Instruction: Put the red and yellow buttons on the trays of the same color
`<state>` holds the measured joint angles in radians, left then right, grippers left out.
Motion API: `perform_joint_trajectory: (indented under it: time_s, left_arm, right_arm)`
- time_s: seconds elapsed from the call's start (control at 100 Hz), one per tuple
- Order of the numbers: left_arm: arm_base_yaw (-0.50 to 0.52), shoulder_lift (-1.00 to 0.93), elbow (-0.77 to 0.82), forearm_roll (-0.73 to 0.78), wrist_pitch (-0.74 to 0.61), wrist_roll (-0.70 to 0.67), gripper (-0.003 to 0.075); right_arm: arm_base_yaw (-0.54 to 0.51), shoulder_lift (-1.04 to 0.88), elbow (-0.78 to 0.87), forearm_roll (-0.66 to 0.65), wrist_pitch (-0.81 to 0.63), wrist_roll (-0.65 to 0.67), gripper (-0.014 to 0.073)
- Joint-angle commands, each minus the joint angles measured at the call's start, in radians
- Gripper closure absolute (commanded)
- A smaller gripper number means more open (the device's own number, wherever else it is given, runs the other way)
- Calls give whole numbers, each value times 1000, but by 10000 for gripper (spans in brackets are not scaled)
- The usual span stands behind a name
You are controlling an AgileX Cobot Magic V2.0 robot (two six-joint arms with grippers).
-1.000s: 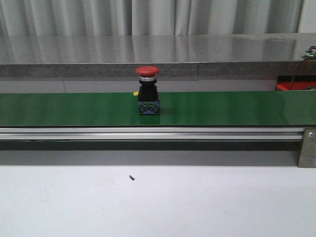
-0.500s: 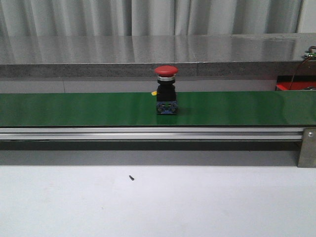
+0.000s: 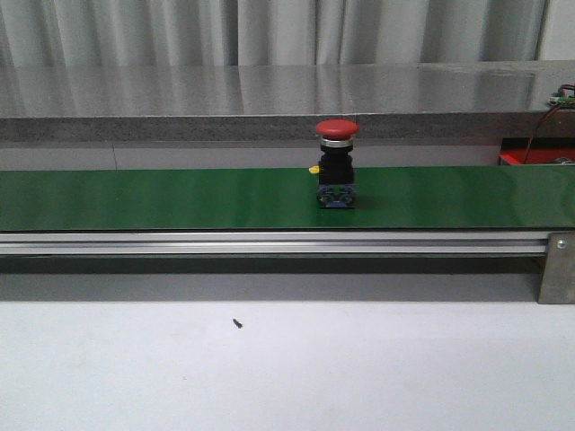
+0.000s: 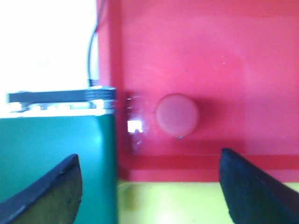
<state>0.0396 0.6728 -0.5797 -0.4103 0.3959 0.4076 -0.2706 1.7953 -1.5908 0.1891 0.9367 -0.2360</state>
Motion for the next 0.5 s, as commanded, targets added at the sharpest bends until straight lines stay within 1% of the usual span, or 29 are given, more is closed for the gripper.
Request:
perform_joint_trajectory:
  time_s: [0.0,0.13,0.28,0.49]
  left_arm:
    - [-5,-3,-27,-20,-75,0,740]
    - [-5,-3,-27,-20,-75,0,740]
    - [-5,-3,-27,-20,-75,0,740]
    - [-5,-3,-27,-20,-75,0,740]
  right_arm:
    - [15,-118,16,51,-20,-8,-3]
    - [57,-230,124,52,-46,-23,-3]
    - [121,-316,238,52,-44,-58,-3]
    - [255,-342,267,52,2,-66,-3]
